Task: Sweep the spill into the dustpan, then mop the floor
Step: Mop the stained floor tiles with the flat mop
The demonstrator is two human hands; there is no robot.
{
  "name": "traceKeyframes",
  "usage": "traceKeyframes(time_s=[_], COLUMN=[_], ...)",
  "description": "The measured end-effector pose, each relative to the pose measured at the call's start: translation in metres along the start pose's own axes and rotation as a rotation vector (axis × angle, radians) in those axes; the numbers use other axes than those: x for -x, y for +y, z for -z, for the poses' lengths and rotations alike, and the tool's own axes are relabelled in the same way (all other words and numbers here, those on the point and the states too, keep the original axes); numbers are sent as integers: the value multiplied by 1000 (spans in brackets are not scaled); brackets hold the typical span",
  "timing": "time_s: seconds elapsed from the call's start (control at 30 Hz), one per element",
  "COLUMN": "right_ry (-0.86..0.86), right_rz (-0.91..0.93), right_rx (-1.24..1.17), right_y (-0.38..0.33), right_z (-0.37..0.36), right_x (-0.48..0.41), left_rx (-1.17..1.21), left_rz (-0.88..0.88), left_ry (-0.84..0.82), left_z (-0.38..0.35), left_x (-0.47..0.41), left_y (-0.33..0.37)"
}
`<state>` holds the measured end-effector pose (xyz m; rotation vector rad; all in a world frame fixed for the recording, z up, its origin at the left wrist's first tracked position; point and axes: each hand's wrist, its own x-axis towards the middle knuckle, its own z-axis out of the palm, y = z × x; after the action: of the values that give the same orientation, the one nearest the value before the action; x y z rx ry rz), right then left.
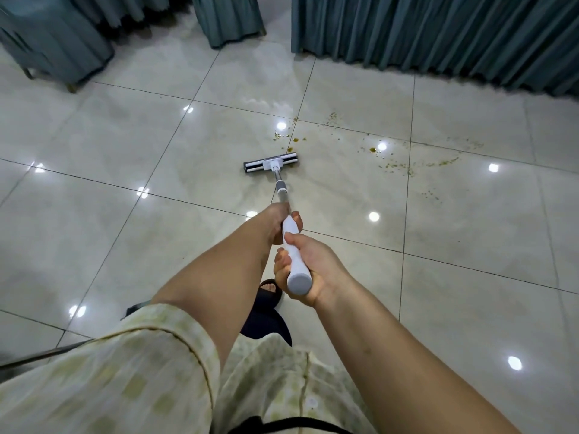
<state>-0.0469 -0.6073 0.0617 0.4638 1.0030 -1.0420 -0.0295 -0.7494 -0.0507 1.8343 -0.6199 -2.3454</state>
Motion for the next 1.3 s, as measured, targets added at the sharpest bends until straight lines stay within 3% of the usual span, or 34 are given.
traceKeyframes(time_s=[0.27,0.57,0.77,1.0,1.3], right_ry=[33,73,61,111,81], right_rz=[10,22,37,10,2], right_rx=[46,69,81,102,-10], right_y=[-60,-177,-237,-207,-113], right_z=[-68,-151,-169,-145,-90], right_x=[-74,-198,-272,-289,-218], left_rx=[-46,1,54,62,49], left_rz=[-12,-15,32,67,111], left_ry=[29,-12,-20,-21,-67], left_z=[17,17,11,28,42], left_x=[-56,-155,-229,-260,-199], left_y=[103,262,327,295,185])
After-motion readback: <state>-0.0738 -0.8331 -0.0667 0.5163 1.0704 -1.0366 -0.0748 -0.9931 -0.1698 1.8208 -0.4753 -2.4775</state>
